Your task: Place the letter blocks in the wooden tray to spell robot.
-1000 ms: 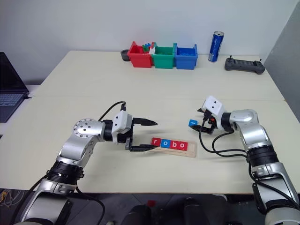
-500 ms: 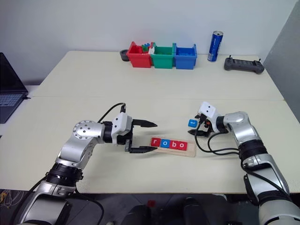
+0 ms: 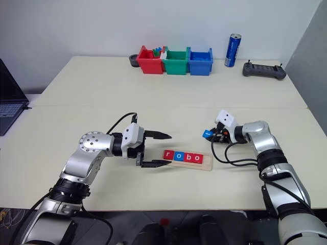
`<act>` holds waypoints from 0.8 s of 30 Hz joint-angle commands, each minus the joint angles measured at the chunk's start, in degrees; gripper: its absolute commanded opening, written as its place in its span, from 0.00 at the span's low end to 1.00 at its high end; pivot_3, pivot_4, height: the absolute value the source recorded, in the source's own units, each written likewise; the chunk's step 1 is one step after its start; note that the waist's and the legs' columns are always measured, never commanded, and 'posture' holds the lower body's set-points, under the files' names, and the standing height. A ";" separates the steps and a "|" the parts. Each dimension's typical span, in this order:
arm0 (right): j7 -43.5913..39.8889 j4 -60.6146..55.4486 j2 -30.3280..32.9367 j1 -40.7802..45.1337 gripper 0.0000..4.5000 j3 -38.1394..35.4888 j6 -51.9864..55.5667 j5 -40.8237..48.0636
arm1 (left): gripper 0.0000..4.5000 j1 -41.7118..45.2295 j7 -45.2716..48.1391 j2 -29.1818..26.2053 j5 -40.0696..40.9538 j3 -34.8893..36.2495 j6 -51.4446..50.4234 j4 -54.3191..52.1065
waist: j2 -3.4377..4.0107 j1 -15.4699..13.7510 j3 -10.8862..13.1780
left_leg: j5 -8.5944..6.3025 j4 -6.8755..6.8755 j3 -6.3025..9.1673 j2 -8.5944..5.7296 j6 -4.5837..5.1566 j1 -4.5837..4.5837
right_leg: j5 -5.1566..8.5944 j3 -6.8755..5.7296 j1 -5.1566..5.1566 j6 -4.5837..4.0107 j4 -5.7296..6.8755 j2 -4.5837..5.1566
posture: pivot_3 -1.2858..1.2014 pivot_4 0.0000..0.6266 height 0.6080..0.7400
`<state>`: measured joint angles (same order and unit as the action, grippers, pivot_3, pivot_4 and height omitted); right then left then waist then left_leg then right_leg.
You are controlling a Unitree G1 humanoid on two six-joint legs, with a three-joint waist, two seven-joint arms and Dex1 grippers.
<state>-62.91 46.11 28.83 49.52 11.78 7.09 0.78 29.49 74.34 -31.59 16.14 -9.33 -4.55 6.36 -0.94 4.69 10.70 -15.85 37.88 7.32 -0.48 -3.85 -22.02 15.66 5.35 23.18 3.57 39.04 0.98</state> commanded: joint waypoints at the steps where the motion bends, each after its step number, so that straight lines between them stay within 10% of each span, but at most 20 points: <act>1: 4.39 -2.63 0.91 -0.65 0.32 -3.37 4.10 0.64 | 1.00 0.11 -0.45 -0.04 0.58 0.27 0.05 -2.37 | 0.00 0.00 0.00 | 0.00 0.00 0.00 0.00 0.00 0.00 | 0.00 0.00 0.00 0.00 0.00 0.00 | 0.52 0.24 1.00; 8: 17.76 -48.08 3.57 -19.81 0.32 -16.11 36.24 6.38 | 1.00 -1.98 -0.99 -0.63 0.80 0.88 -0.09 -3.62 | 0.06 -0.90 -0.03 | 0.00 0.00 0.23 -0.01 0.00 -0.34 | 0.01 -0.15 0.16 0.00 -0.07 0.04 | 0.52 0.24 1.00; 14: 37.52 -86.72 -9.88 -34.59 0.32 -24.59 72.45 2.45 | 1.00 -1.88 -1.12 -0.30 1.04 0.38 -0.49 -3.75 | 0.14 -1.26 -0.09 | 0.02 0.04 0.31 0.01 -0.03 -0.41 | -0.01 -0.19 0.25 -0.02 0.07 -0.05 | 0.52 0.24 1.00; 24: 53.60 -100.45 -21.70 -44.35 0.32 -18.88 85.41 -1.74 | 1.00 1.88 0.56 1.07 0.46 -0.82 0.22 -0.30 | 0.18 -1.41 -0.11 | 0.02 0.01 0.28 -0.02 -0.04 -0.36 | 0.00 -0.22 0.14 -0.02 -0.03 -0.05 | 0.52 0.24 1.00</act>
<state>-11.44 -52.30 7.64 5.41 -7.37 92.06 0.11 30.25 74.54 -30.93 16.44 -9.81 -4.97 6.08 -0.76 3.27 10.59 -15.83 37.89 7.57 -0.50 -3.89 -22.34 15.65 5.16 23.32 3.55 39.02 0.93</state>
